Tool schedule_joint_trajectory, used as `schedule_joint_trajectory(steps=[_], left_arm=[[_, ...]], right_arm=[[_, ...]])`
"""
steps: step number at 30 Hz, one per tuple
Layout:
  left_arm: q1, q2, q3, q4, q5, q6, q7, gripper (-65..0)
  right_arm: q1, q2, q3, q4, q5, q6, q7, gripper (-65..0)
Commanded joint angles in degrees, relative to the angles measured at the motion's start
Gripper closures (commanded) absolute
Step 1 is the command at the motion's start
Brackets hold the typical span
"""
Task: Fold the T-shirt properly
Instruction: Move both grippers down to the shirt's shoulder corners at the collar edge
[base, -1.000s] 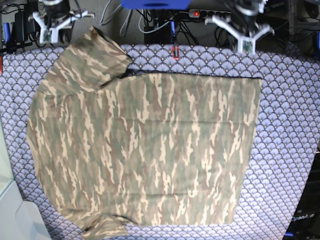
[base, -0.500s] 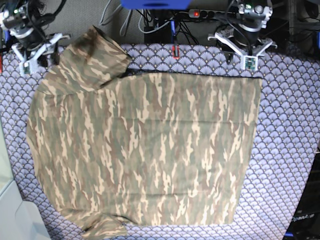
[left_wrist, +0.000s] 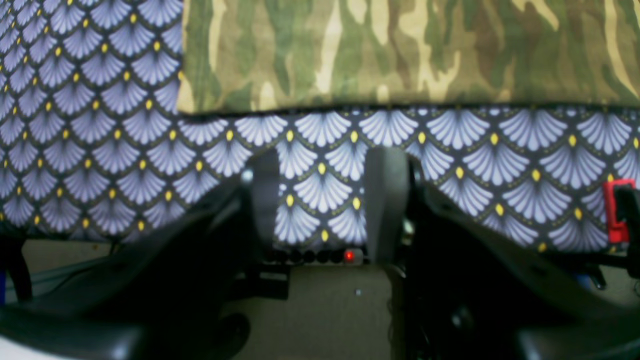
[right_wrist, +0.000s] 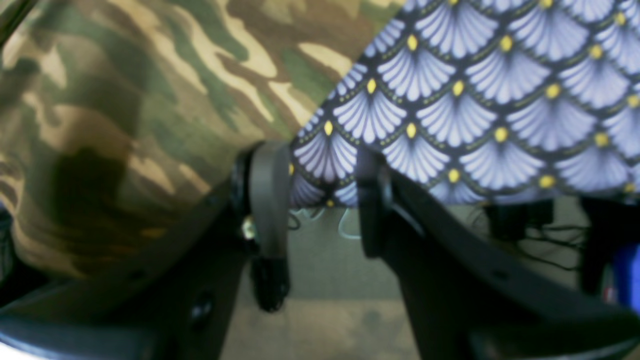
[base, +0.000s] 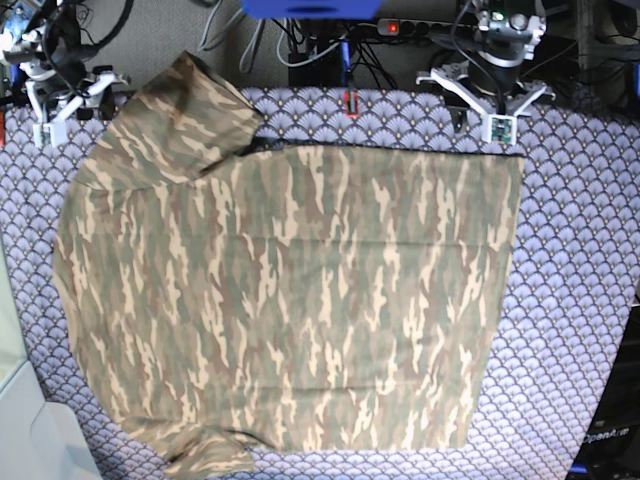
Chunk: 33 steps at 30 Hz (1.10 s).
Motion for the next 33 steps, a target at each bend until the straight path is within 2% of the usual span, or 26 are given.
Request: schedule_joint_trajectory(steps=[1, 8, 13, 23, 33], left_arm=[[0.35, -0.18, -0.12, 1.07, 0.08, 0.1, -1.21, -27.4], [0.35, -0.18, -0.12, 1.07, 0.08, 0.19, -1.21, -27.5], [0.27, -0.09, -0.12, 1.07, 0.08, 0.36, -1.21, -27.5], [0.44, -0.09, -0.12, 1.07, 0.08, 0.36, -1.21, -27.5], [0.18, -0.09, -0.12, 1.07, 0.08, 0.36, -1.21, -27.5]], right_arm=[[-0.1, 0.79, 0.2, -0.47, 0.88, 0.17, 0.96, -23.6], [-0.01, 1.32, -0.77, -1.44, 0.97, 0.17, 0.43, -23.5], [2.63, 1.5, -0.33, -1.79, 1.06, 0.17, -4.23, -23.5], [5.79, 0.53, -0.59, -1.88, 1.06, 0.17, -9.5, -23.7], [5.97, -0.09, -1.91, -1.96, 3.17, 0.17, -9.85, -23.7]])
